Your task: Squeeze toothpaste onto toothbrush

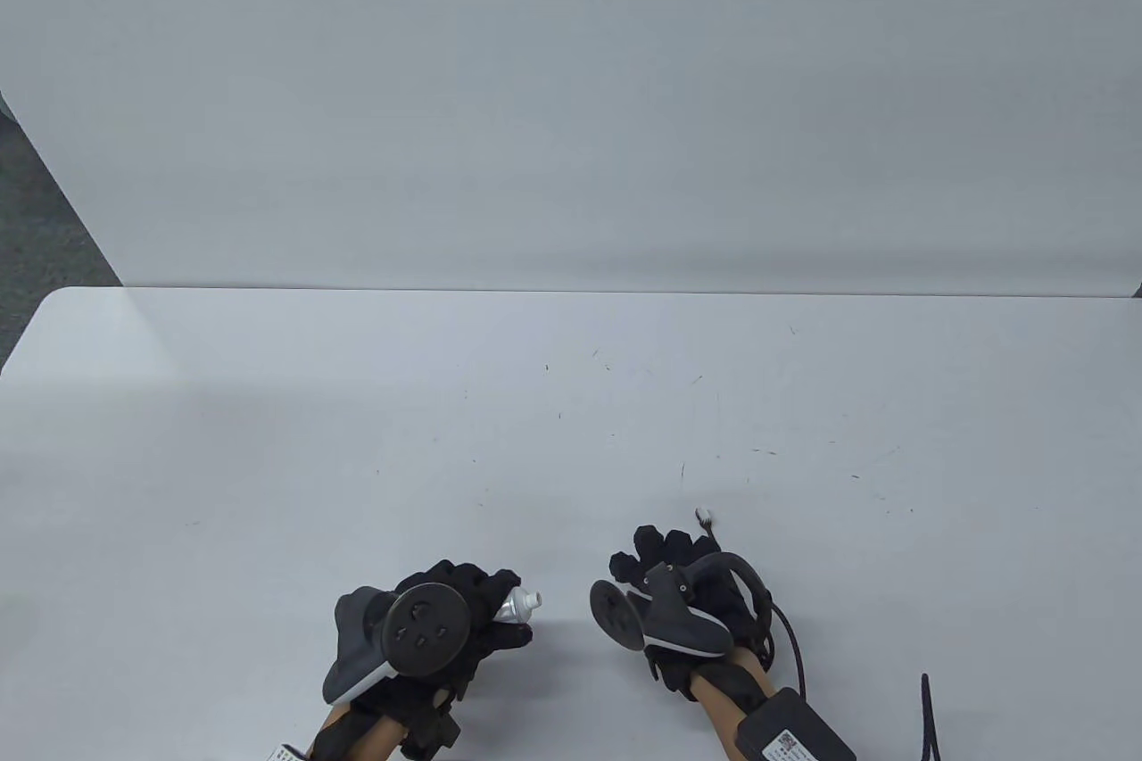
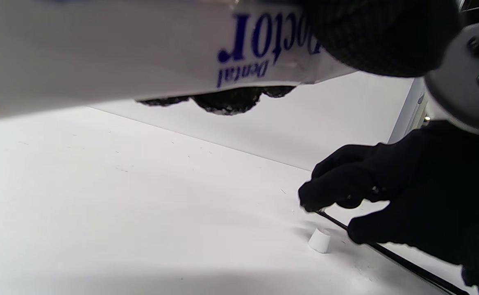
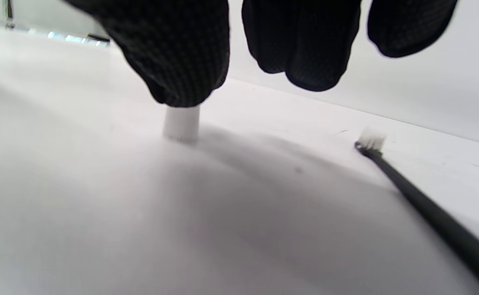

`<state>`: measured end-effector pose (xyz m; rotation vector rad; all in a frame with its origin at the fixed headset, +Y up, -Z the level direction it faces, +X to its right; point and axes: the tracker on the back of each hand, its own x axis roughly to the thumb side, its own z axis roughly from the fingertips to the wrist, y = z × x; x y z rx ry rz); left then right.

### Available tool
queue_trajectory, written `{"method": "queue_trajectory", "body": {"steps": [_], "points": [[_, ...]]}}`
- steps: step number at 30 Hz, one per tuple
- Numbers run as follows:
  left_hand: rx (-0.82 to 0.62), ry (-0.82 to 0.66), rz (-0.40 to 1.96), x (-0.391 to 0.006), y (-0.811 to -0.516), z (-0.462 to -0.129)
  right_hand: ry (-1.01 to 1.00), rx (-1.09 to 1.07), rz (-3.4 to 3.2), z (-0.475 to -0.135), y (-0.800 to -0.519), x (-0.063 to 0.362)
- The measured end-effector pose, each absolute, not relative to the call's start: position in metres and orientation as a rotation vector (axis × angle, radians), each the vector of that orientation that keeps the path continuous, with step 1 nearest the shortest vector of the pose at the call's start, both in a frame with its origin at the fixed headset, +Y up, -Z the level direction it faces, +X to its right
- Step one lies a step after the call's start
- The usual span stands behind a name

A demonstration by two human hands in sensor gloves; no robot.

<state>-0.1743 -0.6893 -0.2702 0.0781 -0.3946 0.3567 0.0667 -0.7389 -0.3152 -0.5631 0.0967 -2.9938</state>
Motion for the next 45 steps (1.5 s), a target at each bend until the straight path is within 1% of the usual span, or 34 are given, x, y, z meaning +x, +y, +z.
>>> {"method": "queue_trajectory", "body": {"steps": [3, 4, 6, 7, 8, 12, 13, 15, 17, 18, 22, 25, 26, 30, 32, 34, 35, 36, 37, 38, 40, 42, 44, 45], "points": [[0.083, -0.39, 0.353, -0.176, -0.689, -0.27, 0.288, -0.351, -3.129, -0.316, -0.717, 0.095], [0.088, -0.387, 0.349, -0.176, -0.689, -0.271, 0.352, -0.239, -3.175, -0.317, -0.711, 0.11], [0.092, -0.382, 0.341, -0.178, -0.688, -0.271, 0.378, -0.074, -3.223, -0.317, -0.708, 0.131], [0.093, -0.38, 0.341, -0.178, -0.688, -0.271, 0.357, -0.023, -3.236, -0.318, -0.71, 0.138], [0.091, -0.378, 0.341, -0.179, -0.688, -0.272, 0.293, 0.036, -3.253, -0.319, -0.714, 0.147], [0.089, -0.371, 0.343, -0.181, -0.688, -0.272, -0.1, 0.245, -3.287, -0.324, -0.744, 0.16], [0.089, -0.369, 0.342, -0.181, -0.688, -0.272, -0.156, 0.3, -3.279, -0.325, -0.751, 0.159], [0.09, -0.367, 0.341, -0.182, -0.688, -0.272, -0.231, 0.309, -3.22, -0.326, -0.759, 0.155], [0.091, -0.365, 0.343, -0.182, -0.687, -0.272, -0.26, 0.33, -3.178, -0.326, -0.764, 0.152], [0.09, -0.364, 0.345, -0.183, -0.688, -0.273, -0.215, 0.344, -3.164, -0.326, -0.766, 0.149], [0.087, -0.364, 0.342, -0.183, -0.688, -0.273, -0.196, 0.408, -3.124, -0.329, -0.773, 0.141], [0.084, -0.365, 0.345, -0.183, -0.688, -0.273, -0.222, 0.458, -3.148, -0.33, -0.774, 0.141], [0.083, -0.364, 0.344, -0.183, -0.688, -0.273, -0.27, 0.474, -3.161, -0.331, -0.774, 0.142], [0.079, -0.361, 0.355, -0.185, -0.688, -0.274, -0.272, 0.432, -3.202, -0.331, -0.773, 0.147], [0.082, -0.359, 0.368, -0.186, -0.687, -0.274, -0.222, 0.381, -3.198, -0.329, -0.768, 0.148], [0.093, -0.353, 0.366, -0.187, -0.686, -0.274, -0.095, 0.315, -3.311, -0.326, -0.753, 0.148], [0.096, -0.347, 0.374, -0.188, -0.686, -0.274, -0.011, 0.24, -3.395, -0.323, -0.744, 0.146], [0.102, -0.344, 0.378, -0.189, -0.685, -0.274, 0.075, 0.121, -3.497, -0.319, -0.733, 0.144], [0.109, -0.342, 0.381, -0.189, -0.685, -0.274, 0.104, 0.089, -3.552, -0.315, -0.726, 0.141], [0.121, -0.34, 0.388, -0.19, -0.685, -0.274, 0.188, -0.096, -3.651, -0.308, -0.715, 0.136], [0.136, -0.341, 0.404, -0.19, -0.684, -0.273, 0.297, -0.267, -3.752, -0.296, -0.699, 0.124], [0.162, -0.342, 0.425, -0.191, -0.682, -0.273, 0.473, -0.527, -3.746, -0.282, -0.684, 0.108], [0.181, -0.341, 0.449, -0.193, -0.68, -0.272, 0.603, -0.667, -3.648, -0.268, -0.673, 0.092], [0.188, -0.34, 0.457, -0.193, -0.679, -0.271, 0.639, -0.699, -3.606, -0.263, -0.671, 0.087]]}}
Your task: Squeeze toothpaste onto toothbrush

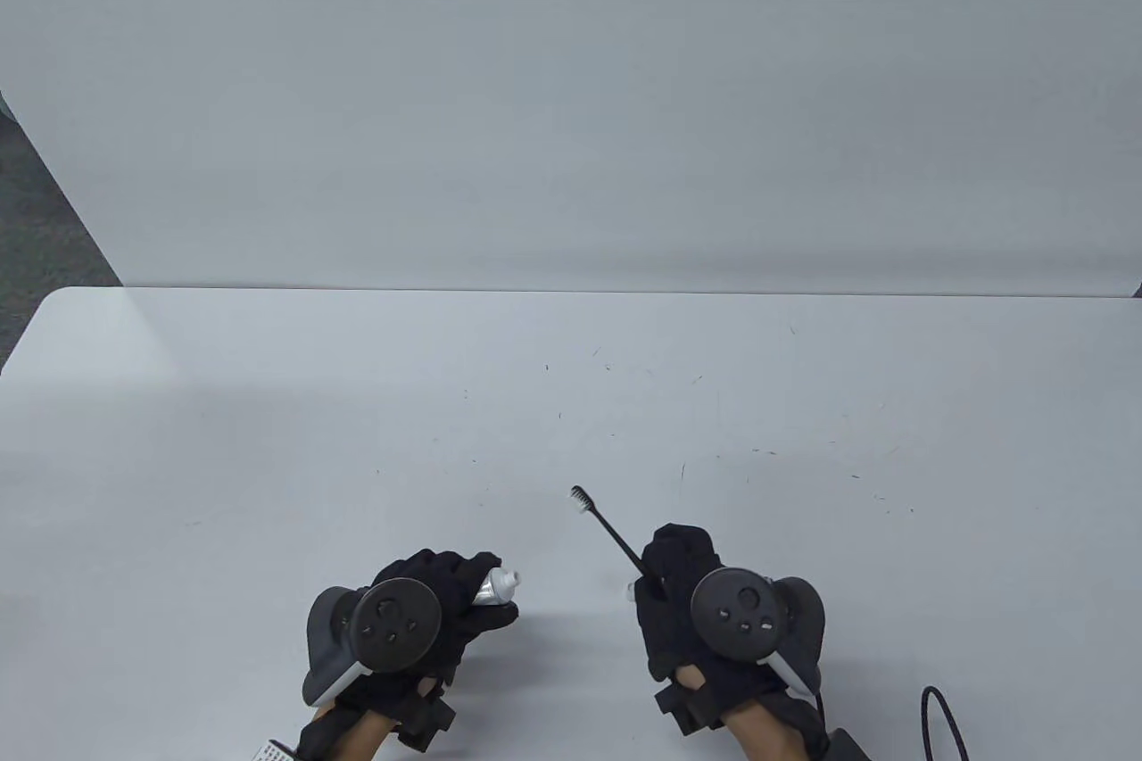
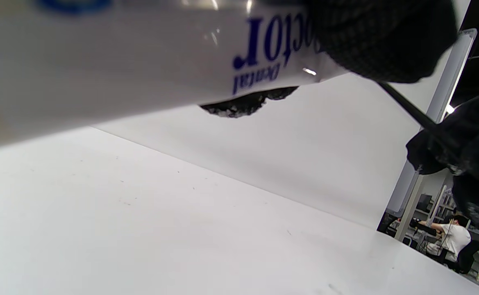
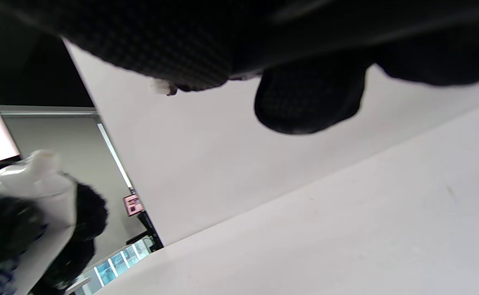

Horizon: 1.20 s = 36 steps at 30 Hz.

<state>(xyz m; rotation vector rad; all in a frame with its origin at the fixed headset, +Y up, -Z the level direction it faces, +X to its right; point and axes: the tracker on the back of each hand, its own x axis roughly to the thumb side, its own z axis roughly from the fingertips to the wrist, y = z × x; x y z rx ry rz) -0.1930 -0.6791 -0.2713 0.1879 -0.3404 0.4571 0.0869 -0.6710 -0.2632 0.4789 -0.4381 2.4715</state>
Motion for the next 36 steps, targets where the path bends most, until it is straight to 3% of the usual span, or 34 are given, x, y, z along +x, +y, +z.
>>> {"method": "queue_trajectory", "body": {"steps": [5, 13, 36], "points": [[0.201, -0.335, 0.444, -0.193, -0.678, -0.271, -0.54, 0.64, 2.618, -0.244, -0.669, 0.06], [0.16, -0.313, 0.436, -0.191, -0.683, -0.273, -0.629, 0.68, 2.681, -0.236, -0.667, 0.052], [0.145, -0.264, 0.399, -0.191, -0.684, -0.274, -0.591, 0.719, 2.745, -0.233, -0.668, 0.044]]}}
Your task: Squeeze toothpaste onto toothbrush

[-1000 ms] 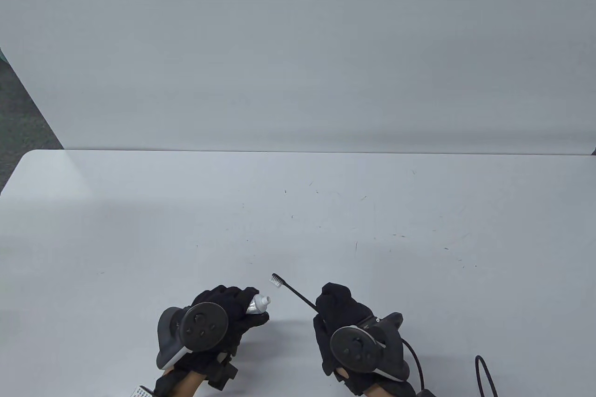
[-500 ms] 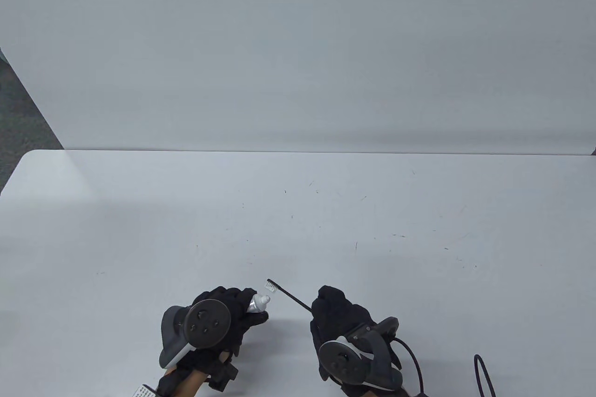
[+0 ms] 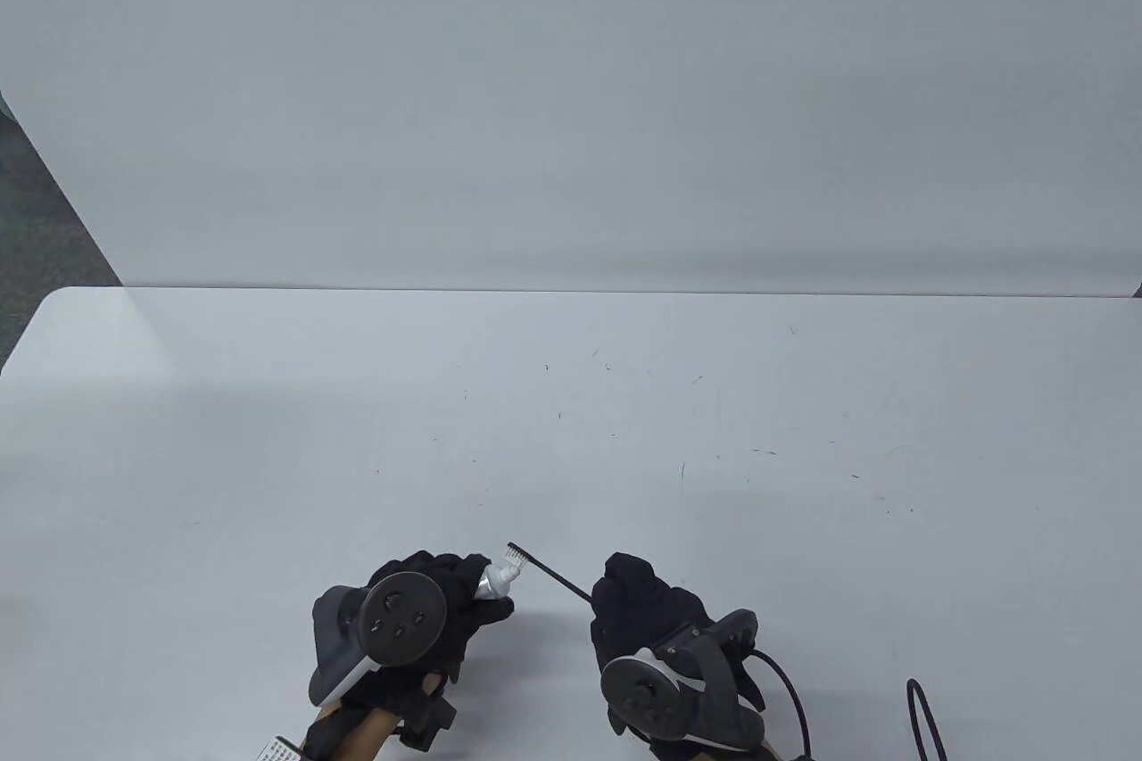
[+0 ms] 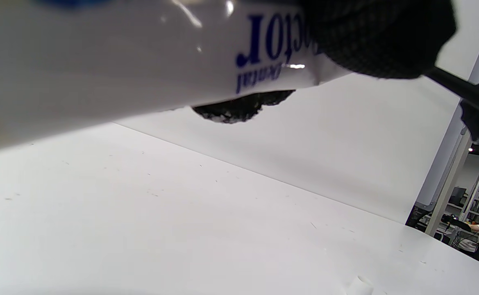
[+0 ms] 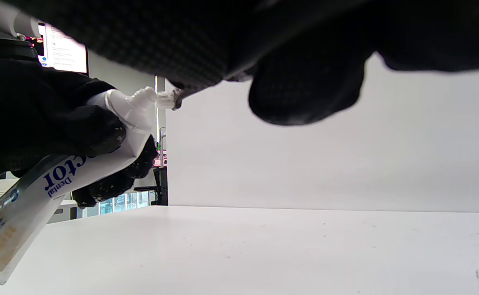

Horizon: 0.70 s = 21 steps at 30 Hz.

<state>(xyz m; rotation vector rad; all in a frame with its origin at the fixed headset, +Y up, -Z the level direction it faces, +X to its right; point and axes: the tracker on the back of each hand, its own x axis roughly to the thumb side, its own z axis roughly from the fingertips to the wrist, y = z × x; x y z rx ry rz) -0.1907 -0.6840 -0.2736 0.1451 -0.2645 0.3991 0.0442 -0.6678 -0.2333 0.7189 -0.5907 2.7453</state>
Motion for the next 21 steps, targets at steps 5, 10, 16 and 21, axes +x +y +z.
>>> {"method": "queue_trajectory", "body": {"steps": [5, 10, 16, 21], "points": [[0.166, -0.233, 0.349, -0.19, -0.684, -0.272, -0.578, 0.725, 2.747, -0.233, -0.668, 0.043], [0.218, -0.206, 0.251, -0.187, -0.681, -0.269, -0.514, 0.722, 2.733, -0.234, -0.669, 0.043], [0.268, -0.172, 0.124, -0.182, -0.681, -0.267, -0.316, 0.65, 2.602, -0.243, -0.672, 0.05], [0.323, -0.166, -0.021, -0.177, -0.682, -0.266, -0.165, 0.599, 2.507, -0.252, -0.678, 0.057]]}}
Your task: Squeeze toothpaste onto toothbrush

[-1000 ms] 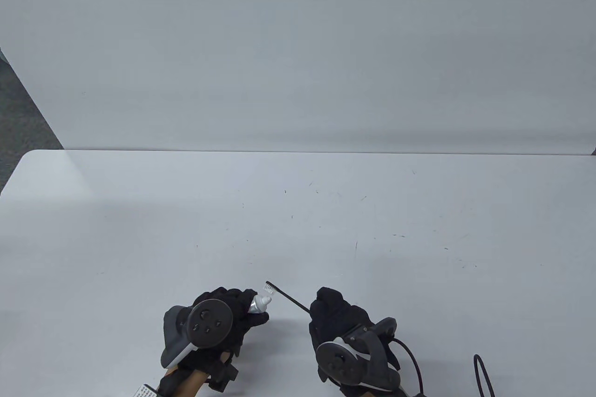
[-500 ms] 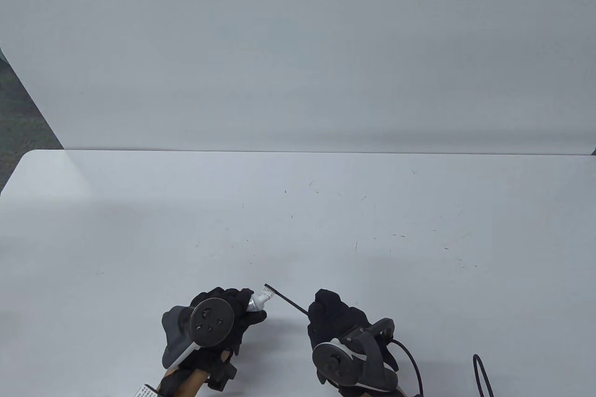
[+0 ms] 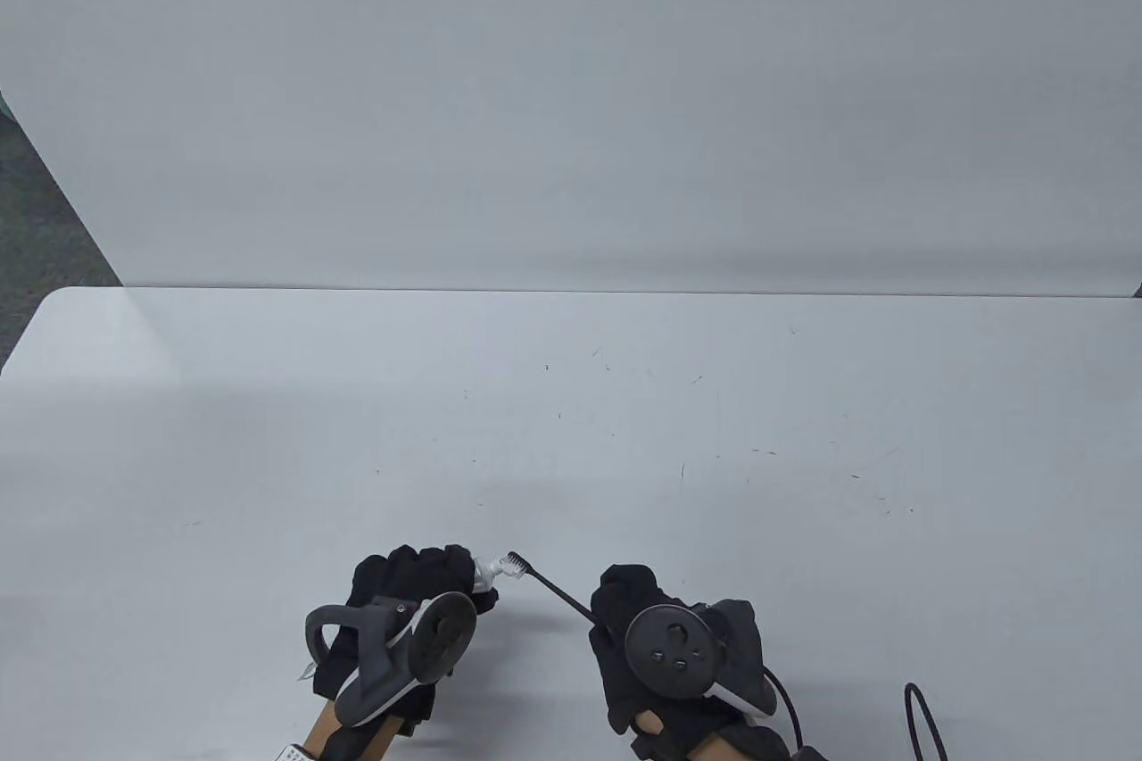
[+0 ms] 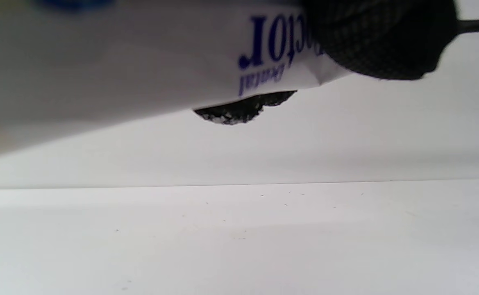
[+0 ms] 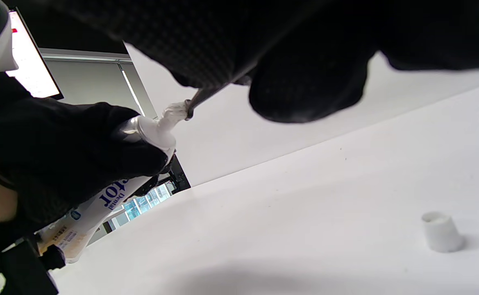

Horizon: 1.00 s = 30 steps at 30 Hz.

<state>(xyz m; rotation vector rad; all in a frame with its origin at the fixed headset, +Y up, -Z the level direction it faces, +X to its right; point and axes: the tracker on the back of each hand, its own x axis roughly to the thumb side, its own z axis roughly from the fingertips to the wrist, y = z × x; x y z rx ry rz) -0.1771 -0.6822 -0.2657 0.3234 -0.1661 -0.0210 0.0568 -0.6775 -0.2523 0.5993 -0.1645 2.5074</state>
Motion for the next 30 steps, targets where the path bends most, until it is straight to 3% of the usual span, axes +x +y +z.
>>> {"method": "queue_trajectory", "body": {"steps": [4, 15, 23, 30], "points": [[0.339, -0.164, -0.099, -0.175, -0.684, -0.267, -0.056, 0.566, 2.434, -0.257, -0.68, 0.061], [0.32, -0.16, 0.021, -0.185, -0.681, -0.268, 0.145, 0.252, 2.088, -0.282, -0.692, 0.104], [0.311, -0.165, 0.062, -0.187, -0.68, -0.268, -0.098, -0.072, 1.932, -0.299, -0.69, 0.181], [0.307, -0.171, 0.079, -0.188, -0.681, -0.268, -0.2, -0.291, 2.009, -0.309, -0.713, 0.219]]}}
